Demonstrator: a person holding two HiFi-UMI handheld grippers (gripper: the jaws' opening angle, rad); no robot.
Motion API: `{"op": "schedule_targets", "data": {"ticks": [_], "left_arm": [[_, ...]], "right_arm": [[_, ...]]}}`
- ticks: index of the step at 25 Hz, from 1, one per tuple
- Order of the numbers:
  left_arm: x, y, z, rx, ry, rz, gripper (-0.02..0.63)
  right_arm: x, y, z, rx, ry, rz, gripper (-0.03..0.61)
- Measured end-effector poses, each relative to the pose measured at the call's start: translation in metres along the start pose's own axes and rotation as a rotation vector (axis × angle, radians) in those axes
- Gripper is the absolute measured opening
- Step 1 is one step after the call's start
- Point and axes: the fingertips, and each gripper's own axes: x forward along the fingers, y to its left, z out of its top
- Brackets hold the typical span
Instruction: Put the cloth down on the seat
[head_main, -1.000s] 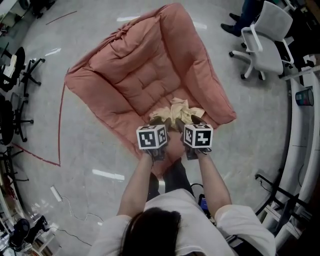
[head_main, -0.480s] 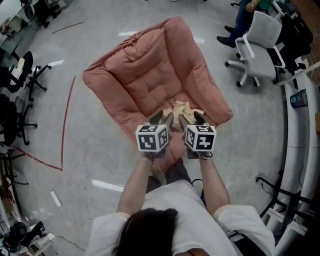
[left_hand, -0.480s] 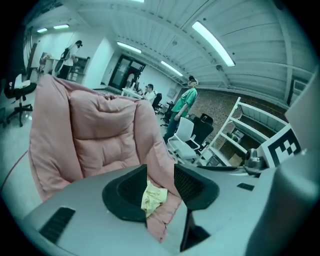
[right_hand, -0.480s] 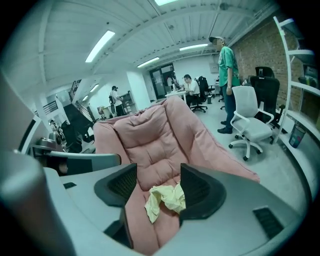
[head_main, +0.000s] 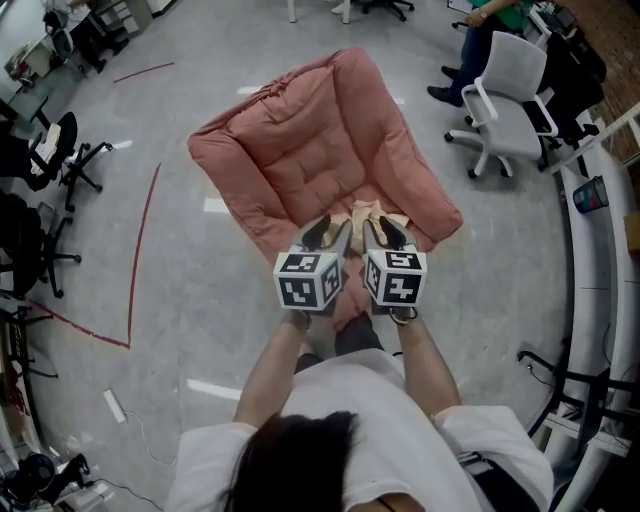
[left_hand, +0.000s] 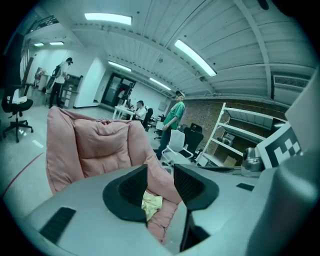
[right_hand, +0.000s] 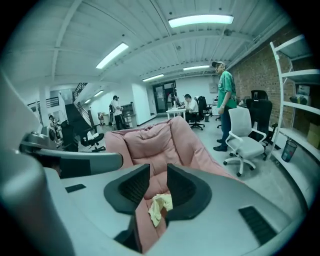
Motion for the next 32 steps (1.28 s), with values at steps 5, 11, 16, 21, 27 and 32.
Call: {"op": "schedule_targets", "data": {"ticks": [5,11,16,21,27,32], "left_arm": [[-0.032,-0.015,0.004,0.054,-0.044,-0.006,0.147],[-0.067,-0.024,0.006,0.102,-0.090,0.007,0.076],[-0.080,-0.033,0.003,0.167,-0.077,0.025,0.049],[-0.085,-0.042,-0.003,0.231,-0.082,0.031,0.029],[-0.087,-0.049,0.001,0.216,-0.113,0.047,0.028],[-0.085,-0.049,0.005,0.225,-0.135,0.046,0.028]], "right_arm": [[-0.033,0.018,0.004,-0.064,-0.034,-0.017,0.046],[-0.069,0.039,0.012,-0.099,-0.118,-0.024,0.034],[-0.090,0.046,0.010,-0.118,-0.157,-0.030,0.028],[-0.098,0.044,0.001,-0.091,-0.167,-0.051,0.028],[-0.102,0.042,0.004,-0.090,-0.189,-0.050,0.028],[-0.102,0.044,0.012,-0.113,-0.215,-0.046,0.026]]}}
